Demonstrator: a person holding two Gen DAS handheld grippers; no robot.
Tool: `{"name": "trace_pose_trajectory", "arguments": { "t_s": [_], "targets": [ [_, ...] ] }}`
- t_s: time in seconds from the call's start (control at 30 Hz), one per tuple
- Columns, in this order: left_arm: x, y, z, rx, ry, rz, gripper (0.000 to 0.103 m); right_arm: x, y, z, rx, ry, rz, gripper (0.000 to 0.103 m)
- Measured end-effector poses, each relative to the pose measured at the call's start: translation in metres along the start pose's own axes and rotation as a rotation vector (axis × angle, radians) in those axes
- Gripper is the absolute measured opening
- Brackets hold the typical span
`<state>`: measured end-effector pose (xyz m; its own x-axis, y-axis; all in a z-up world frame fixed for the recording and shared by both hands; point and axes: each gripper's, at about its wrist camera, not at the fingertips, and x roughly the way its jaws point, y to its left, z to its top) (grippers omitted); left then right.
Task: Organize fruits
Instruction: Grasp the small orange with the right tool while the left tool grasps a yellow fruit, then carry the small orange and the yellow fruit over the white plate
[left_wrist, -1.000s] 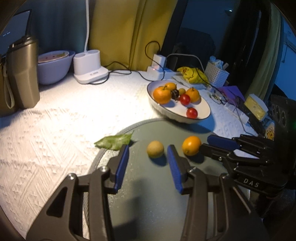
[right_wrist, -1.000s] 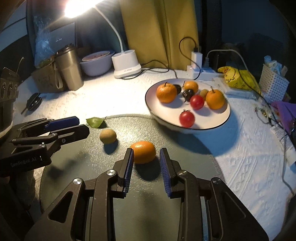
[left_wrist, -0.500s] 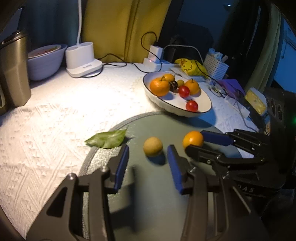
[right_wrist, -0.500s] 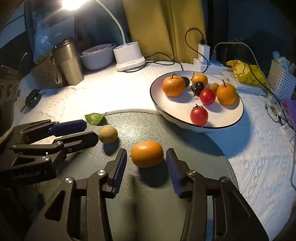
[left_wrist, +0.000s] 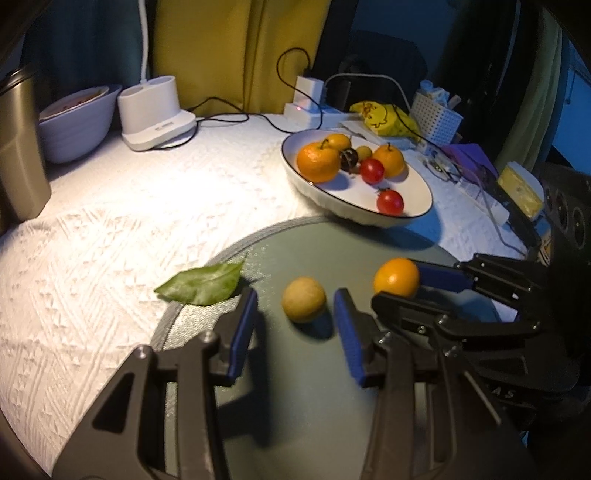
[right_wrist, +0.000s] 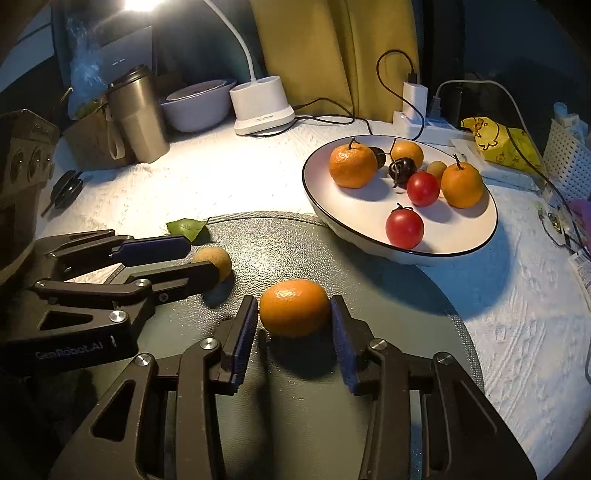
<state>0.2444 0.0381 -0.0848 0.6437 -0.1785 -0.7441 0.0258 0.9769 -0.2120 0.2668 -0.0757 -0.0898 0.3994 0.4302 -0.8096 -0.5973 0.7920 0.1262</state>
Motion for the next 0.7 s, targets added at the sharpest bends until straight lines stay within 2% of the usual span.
{"name": "trace_pose_trajectory", "arguments": {
  "t_s": [0.17, 0.4, 0.7],
  "targets": [
    [0.003, -0.004, 0.001, 0.013, 0.006, -0.004, 0.043, -0.004, -0.006, 0.000, 0.009, -0.011, -0.005, 0.042],
    [0.008, -0.009, 0.001, 0.029, 0.033, -0.009, 0.027, -0.013, -0.016, -0.001, 0.028, -0.037, -0.012, 0.042],
    [0.004, -0.021, 0.004, 0.052, 0.019, -0.007, 0.027, -0.025, -0.029, 0.000, 0.045, -0.066, -0.020, 0.042]
  ]
}}
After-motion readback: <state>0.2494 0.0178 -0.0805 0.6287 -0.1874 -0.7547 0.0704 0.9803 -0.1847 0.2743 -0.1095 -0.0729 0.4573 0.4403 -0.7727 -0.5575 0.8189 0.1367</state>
